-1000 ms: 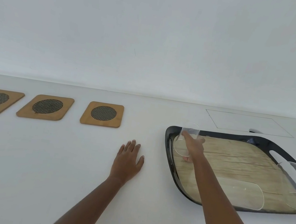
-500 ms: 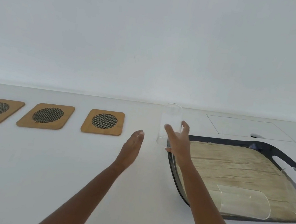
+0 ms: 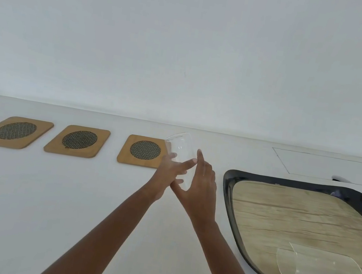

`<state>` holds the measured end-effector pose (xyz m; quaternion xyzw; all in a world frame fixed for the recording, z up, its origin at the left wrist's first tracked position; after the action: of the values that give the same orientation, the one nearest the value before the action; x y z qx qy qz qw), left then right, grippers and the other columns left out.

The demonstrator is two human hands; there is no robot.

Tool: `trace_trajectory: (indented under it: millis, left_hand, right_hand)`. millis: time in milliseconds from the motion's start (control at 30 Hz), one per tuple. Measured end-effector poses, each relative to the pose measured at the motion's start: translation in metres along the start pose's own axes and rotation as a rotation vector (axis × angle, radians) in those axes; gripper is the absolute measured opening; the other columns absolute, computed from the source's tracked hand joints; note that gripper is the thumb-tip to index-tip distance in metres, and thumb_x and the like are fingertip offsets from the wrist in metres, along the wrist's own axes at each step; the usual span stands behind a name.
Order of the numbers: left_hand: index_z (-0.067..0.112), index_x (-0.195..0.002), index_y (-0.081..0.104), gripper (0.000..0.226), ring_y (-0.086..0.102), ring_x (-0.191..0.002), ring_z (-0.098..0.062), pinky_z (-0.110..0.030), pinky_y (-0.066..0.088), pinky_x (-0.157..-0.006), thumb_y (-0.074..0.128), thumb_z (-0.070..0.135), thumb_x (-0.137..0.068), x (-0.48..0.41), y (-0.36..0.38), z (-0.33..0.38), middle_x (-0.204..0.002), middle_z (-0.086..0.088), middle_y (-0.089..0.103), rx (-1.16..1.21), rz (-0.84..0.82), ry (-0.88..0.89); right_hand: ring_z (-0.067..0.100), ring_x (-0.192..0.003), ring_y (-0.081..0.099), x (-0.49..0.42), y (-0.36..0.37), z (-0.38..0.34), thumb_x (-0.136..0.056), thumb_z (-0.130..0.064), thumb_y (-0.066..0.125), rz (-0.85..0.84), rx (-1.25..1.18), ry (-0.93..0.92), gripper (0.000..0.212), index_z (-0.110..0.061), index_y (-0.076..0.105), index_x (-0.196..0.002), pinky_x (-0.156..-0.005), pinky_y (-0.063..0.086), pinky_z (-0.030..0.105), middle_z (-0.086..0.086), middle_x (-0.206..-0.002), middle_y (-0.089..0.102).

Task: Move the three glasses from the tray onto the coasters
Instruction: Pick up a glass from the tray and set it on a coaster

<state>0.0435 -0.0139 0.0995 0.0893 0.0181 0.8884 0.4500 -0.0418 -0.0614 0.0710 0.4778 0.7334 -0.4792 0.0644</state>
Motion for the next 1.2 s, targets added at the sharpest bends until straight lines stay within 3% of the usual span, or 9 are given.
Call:
trace_trajectory:
  millis: [100, 233, 333, 400, 467, 633, 767, 900, 1200]
  left_hand:
    - [0.009, -0.127, 0.043, 0.071, 0.057, -0.108, -0.024, -0.037, 0.05, -0.083, 0.069, 0.035, -0.067, 0.001, -0.01, -0.001, -0.12, -0.009, 0.053, -0.02, 0.006, 0.073]
    - [0.004, -0.097, 0.054, 0.029, 0.06, -0.09, -0.017, -0.04, 0.046, -0.086, 0.07, 0.019, -0.079, -0.006, -0.025, -0.005, -0.089, -0.01, 0.054, -0.016, 0.082, 0.123]
    - [0.009, -0.089, 0.054, 0.018, 0.054, -0.079, -0.023, -0.043, 0.044, -0.083, 0.069, 0.013, -0.079, -0.016, -0.033, -0.005, -0.083, -0.012, 0.048, 0.004, 0.134, 0.142]
    - [-0.001, -0.084, 0.055, 0.022, 0.049, -0.076, -0.028, -0.041, 0.044, -0.077, 0.072, 0.01, -0.076, -0.023, -0.038, -0.005, -0.081, -0.015, 0.049, -0.007, 0.19, 0.182]
    - [-0.012, -0.099, 0.053, 0.043, 0.059, -0.084, -0.035, -0.043, 0.049, -0.081, 0.076, 0.012, -0.072, -0.029, -0.044, -0.004, -0.091, -0.023, 0.061, -0.024, 0.262, 0.213]
    - [0.006, -0.121, 0.038, 0.071, 0.054, -0.109, -0.027, -0.044, 0.048, -0.096, 0.081, 0.019, -0.065, -0.047, -0.062, -0.002, -0.113, -0.013, 0.054, -0.123, 0.401, 0.252]
    - [0.011, -0.129, 0.033, 0.076, 0.055, -0.1, -0.021, -0.025, 0.049, -0.073, 0.078, 0.015, -0.069, -0.065, -0.081, -0.002, -0.11, -0.005, 0.052, -0.247, 0.437, 0.305]
    - [0.012, -0.129, 0.033, 0.075, 0.053, -0.109, -0.021, -0.039, 0.048, -0.09, 0.079, 0.016, -0.069, -0.085, -0.098, -0.001, -0.111, -0.006, 0.049, -0.285, 0.473, 0.31]
    - [0.009, -0.128, 0.032, 0.075, 0.048, -0.113, -0.019, -0.03, 0.039, -0.091, 0.079, 0.016, -0.069, -0.125, -0.112, -0.007, -0.112, -0.003, 0.047, -0.327, 0.472, 0.332]
  right_hand:
    - [0.029, -0.117, 0.052, 0.002, 0.008, -0.001, -0.078, -0.042, 0.067, -0.054, -0.007, -0.062, 0.084, -0.006, 0.025, -0.141, -0.089, 0.05, 0.043, 0.016, -0.13, 0.052]
    - [0.026, -0.124, 0.049, 0.002, 0.019, -0.001, -0.082, -0.041, 0.063, -0.134, -0.033, -0.109, 0.08, -0.006, 0.022, -0.141, -0.094, 0.05, 0.038, 0.016, -0.137, 0.046]
    - [0.022, -0.128, 0.043, 0.001, 0.028, 0.002, -0.086, -0.042, 0.058, -0.198, -0.041, -0.063, 0.077, -0.011, 0.018, -0.144, -0.094, 0.049, 0.033, 0.01, -0.143, 0.037]
    - [0.02, -0.126, 0.044, 0.0, 0.034, 0.006, -0.088, -0.039, 0.056, -0.238, -0.041, -0.025, 0.074, -0.013, 0.016, -0.144, -0.088, 0.051, 0.032, 0.008, -0.143, 0.036]
    - [0.022, -0.123, 0.048, 0.0, 0.039, 0.011, -0.09, -0.03, 0.053, -0.268, -0.016, 0.0, 0.066, -0.013, 0.018, -0.144, -0.086, 0.051, 0.032, 0.008, -0.141, 0.037]
    - [0.021, -0.13, 0.04, -0.003, 0.054, 0.035, -0.094, -0.033, 0.044, -0.398, 0.094, 0.102, 0.053, -0.012, 0.027, -0.14, -0.099, 0.042, 0.032, 0.006, -0.145, 0.035]
    - [0.018, -0.14, 0.024, -0.005, 0.066, 0.05, -0.096, -0.037, 0.037, -0.506, 0.202, 0.11, 0.049, -0.014, 0.031, -0.139, -0.116, 0.017, 0.032, 0.007, -0.152, 0.026]
    - [0.016, -0.144, 0.016, -0.004, 0.075, 0.055, -0.096, -0.036, 0.033, -0.465, 0.237, 0.082, 0.049, -0.017, 0.027, -0.141, -0.119, 0.009, 0.032, 0.005, -0.155, 0.023]
    - [0.012, -0.145, 0.012, -0.007, 0.08, 0.06, -0.095, -0.037, 0.034, -0.447, 0.215, 0.089, 0.05, -0.023, 0.026, -0.142, -0.119, 0.007, 0.029, 0.0, -0.156, 0.02]
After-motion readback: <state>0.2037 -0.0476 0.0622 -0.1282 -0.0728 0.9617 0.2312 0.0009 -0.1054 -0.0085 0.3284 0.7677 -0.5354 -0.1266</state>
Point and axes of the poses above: each hand's wrist, its own x-axis away from the middle knuckle, its own y-axis out of the palm, z = x × y, the point moved 1 cm from there along -x, towards the middle knuckle
